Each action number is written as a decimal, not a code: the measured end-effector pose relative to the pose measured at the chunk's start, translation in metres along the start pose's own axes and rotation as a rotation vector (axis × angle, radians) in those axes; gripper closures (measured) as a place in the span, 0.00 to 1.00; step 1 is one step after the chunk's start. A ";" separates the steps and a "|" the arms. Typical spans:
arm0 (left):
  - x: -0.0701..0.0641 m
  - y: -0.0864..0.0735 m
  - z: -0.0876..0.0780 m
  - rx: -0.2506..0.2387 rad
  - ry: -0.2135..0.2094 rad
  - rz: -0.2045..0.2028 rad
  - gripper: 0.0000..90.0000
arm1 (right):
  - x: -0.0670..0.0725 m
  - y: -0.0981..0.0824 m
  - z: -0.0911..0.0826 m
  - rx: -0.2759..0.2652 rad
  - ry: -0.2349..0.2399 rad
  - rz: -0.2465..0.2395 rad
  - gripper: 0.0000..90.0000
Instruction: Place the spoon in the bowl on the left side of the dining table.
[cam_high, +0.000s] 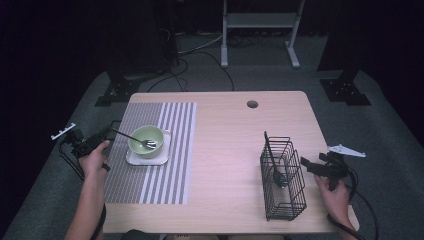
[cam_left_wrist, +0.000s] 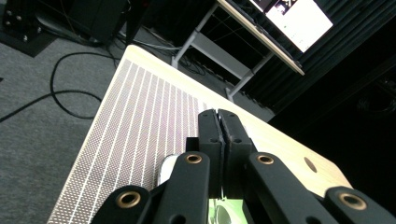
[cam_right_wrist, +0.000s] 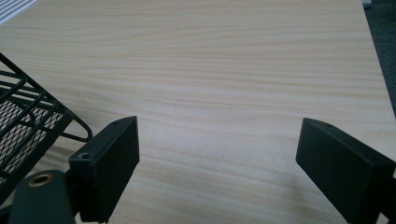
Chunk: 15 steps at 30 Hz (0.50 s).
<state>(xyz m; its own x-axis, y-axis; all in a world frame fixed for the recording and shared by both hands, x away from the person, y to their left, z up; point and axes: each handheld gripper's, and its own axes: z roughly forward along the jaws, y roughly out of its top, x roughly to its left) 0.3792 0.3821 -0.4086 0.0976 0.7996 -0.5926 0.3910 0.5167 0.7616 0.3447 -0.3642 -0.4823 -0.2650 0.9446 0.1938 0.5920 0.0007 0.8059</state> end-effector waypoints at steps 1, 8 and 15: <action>0.001 -0.001 0.000 0.000 -0.002 -0.002 0.99 | 0.000 0.000 0.000 0.000 0.000 0.000 0.14; 0.005 -0.003 0.000 -0.005 -0.004 -0.027 0.99 | 0.000 0.000 0.000 -0.001 0.001 0.000 0.14; 0.011 -0.007 0.000 -0.010 -0.010 -0.055 0.99 | 0.000 0.000 0.000 -0.001 0.002 0.001 0.14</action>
<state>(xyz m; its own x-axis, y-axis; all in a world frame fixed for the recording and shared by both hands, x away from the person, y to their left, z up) 0.3775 0.3871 -0.4208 0.0856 0.7669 -0.6361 0.3869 0.5627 0.7305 0.3446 -0.3643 -0.4823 -0.2660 0.9440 0.1954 0.5917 -0.0001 0.8061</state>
